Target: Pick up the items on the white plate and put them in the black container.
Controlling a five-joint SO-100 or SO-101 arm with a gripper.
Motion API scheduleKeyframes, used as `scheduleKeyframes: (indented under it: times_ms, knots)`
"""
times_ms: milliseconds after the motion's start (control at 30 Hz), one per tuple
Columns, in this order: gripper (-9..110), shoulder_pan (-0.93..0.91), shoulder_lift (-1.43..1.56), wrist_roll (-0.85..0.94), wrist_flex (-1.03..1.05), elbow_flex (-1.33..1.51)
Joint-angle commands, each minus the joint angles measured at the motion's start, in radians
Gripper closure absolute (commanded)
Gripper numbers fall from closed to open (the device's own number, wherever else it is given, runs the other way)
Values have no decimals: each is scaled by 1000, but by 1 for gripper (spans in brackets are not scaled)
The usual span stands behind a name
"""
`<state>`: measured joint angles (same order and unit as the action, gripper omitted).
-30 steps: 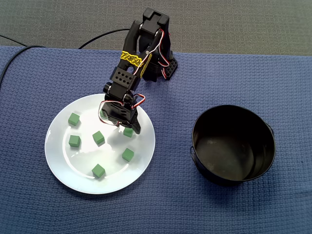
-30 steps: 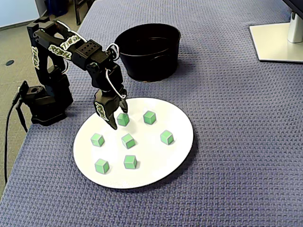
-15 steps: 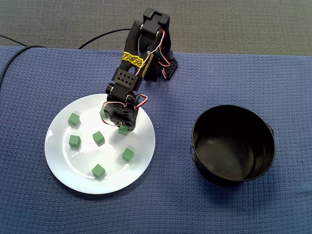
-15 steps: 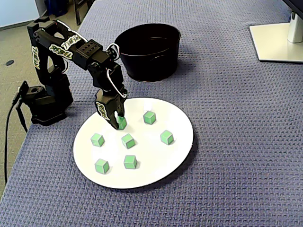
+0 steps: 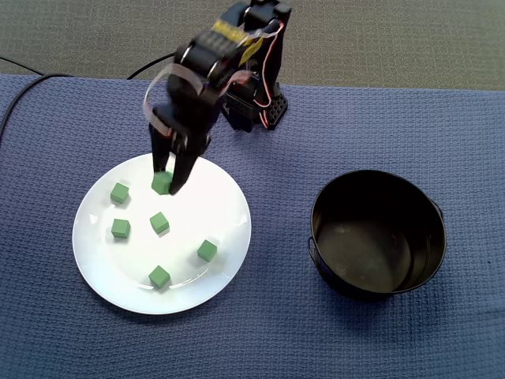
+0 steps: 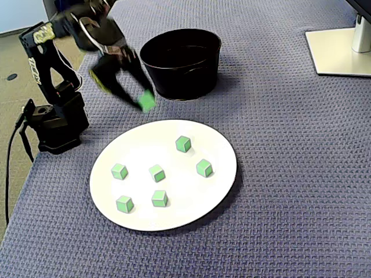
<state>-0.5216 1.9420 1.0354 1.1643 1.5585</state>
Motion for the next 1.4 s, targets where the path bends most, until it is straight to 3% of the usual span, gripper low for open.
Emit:
scheduleKeyframes:
  times_ms: [0,233,500,633,900,1267,1367]
  knots:
    - [102,130,160,-193,-87,-156]
    - [102,535,204,-508,-147,-362]
    - [102,1025,64,-815,-64,-278]
    - [102,1092,-107,-874,-164,-135]
    - [102,1103,-460,-790,-307,-60]
    - [102,1106,-588,-750,-374,-14]
    - [88,1109,-589,-749,-383,3]
